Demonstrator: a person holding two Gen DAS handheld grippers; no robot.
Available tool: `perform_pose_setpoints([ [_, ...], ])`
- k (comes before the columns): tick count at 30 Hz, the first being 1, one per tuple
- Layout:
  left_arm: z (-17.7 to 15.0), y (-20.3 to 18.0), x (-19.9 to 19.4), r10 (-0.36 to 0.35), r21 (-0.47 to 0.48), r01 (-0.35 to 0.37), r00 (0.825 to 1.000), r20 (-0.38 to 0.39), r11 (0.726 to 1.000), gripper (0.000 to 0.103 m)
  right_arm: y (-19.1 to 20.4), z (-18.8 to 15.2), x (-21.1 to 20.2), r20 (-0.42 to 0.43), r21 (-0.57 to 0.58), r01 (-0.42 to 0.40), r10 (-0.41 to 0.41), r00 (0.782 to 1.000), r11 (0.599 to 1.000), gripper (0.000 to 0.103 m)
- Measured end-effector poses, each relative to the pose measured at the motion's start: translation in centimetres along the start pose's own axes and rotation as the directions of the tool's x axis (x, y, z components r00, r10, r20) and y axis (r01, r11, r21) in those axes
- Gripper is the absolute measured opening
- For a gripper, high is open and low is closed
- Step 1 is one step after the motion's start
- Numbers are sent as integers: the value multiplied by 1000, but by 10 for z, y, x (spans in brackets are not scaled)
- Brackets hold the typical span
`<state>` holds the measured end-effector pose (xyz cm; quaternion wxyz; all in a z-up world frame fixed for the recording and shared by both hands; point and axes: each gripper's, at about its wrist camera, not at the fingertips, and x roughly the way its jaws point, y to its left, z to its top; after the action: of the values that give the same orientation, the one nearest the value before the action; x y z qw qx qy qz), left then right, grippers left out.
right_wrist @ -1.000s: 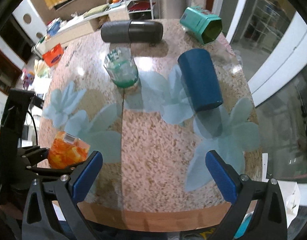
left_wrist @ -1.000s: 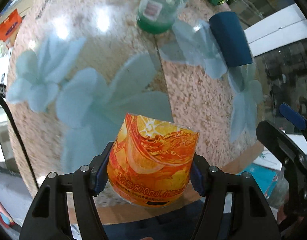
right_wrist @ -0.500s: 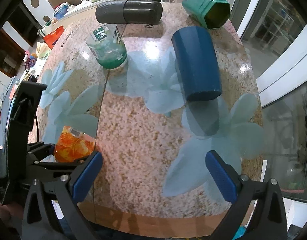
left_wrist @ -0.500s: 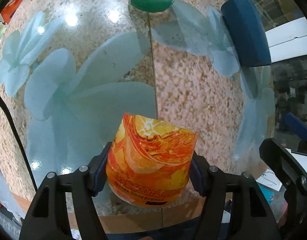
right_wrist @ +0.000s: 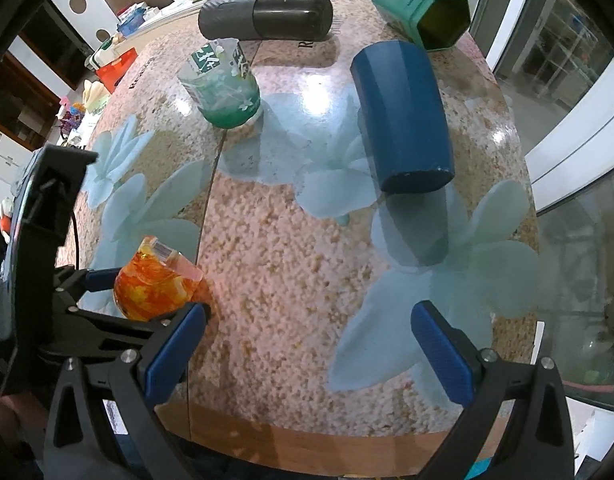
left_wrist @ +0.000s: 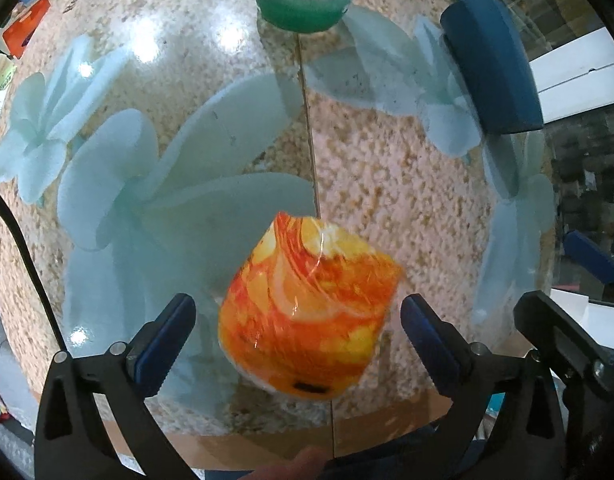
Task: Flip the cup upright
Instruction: 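Open the left gripper and release the cup on the table, then move the right gripper to the orange cup and close on it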
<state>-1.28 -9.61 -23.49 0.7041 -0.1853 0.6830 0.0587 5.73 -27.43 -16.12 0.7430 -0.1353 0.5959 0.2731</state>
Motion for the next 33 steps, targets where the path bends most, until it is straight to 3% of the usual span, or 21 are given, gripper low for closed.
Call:
perform_pose_setpoints([
  [7,4,2,-24,-28,29,28,1000,0,999,103,-4,-2,-10,19,44,-20,19,1000,999,103],
  [14,-1,2,-69,-62,117,59,998,26,991,103,-5,-3,-34,61,116,-54,47,997,992,103],
  [21,-13,29,-119,-96,199,82,993,64,977,103,1,-2,-49,64,222,-101,89,994,970,103],
  [27,-8,65,-136,-76,261,47,992,102,964,103,24,-3,-45,38,347,-137,132,990,928,103],
  [33,5,96,-127,-82,346,40,991,106,937,103,58,-1,-12,-5,525,-161,192,981,836,103],
])
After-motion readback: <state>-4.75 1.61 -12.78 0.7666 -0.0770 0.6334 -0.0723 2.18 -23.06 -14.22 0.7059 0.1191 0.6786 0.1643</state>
